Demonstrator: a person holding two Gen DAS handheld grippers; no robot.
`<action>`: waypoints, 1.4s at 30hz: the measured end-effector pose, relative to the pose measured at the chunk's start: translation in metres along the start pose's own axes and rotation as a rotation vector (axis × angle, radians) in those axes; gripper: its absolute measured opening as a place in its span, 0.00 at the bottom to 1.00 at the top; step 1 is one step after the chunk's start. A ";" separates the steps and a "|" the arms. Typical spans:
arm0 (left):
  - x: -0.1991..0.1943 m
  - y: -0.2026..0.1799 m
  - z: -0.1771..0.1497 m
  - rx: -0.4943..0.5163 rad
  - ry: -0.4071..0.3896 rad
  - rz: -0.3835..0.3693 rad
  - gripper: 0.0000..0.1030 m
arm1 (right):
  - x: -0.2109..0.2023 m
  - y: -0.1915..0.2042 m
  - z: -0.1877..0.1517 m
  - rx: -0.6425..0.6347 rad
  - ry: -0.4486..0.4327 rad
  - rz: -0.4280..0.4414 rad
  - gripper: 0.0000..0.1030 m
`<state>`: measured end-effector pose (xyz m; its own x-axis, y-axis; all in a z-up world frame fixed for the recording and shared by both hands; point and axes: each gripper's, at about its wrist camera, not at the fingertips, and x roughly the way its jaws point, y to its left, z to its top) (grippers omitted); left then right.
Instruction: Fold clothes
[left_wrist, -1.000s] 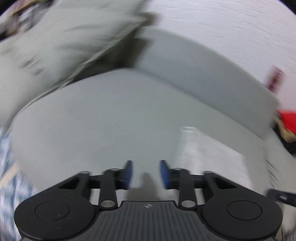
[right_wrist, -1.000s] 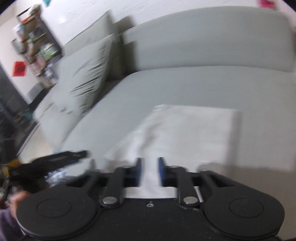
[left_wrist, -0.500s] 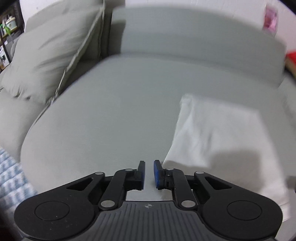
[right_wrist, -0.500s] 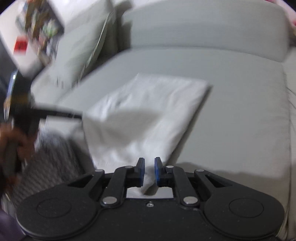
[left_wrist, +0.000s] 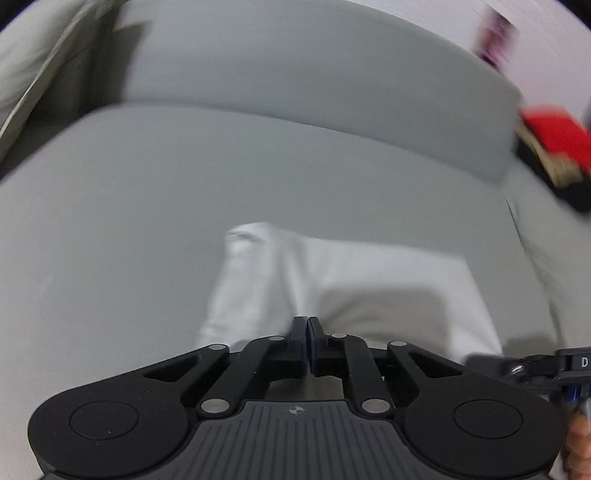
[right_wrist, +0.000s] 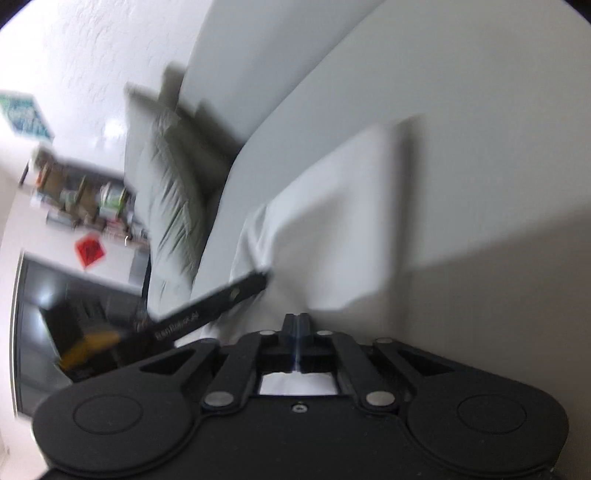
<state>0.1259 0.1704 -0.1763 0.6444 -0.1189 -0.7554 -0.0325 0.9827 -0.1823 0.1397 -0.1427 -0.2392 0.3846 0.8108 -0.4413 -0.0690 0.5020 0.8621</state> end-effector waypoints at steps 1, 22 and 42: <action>-0.007 0.007 0.002 -0.043 -0.013 0.040 0.12 | -0.014 -0.006 0.002 0.023 -0.069 -0.027 0.00; 0.056 -0.011 0.040 -0.066 -0.101 0.261 0.12 | 0.026 0.003 0.038 0.064 -0.268 -0.156 0.00; -0.108 -0.034 -0.069 0.201 -0.002 0.163 0.39 | -0.024 0.131 -0.100 -0.558 0.063 -0.380 0.23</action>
<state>0.0044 0.1398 -0.1322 0.6443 0.0437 -0.7635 0.0159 0.9974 0.0705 0.0295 -0.0663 -0.1411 0.4231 0.5544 -0.7167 -0.4107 0.8224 0.3937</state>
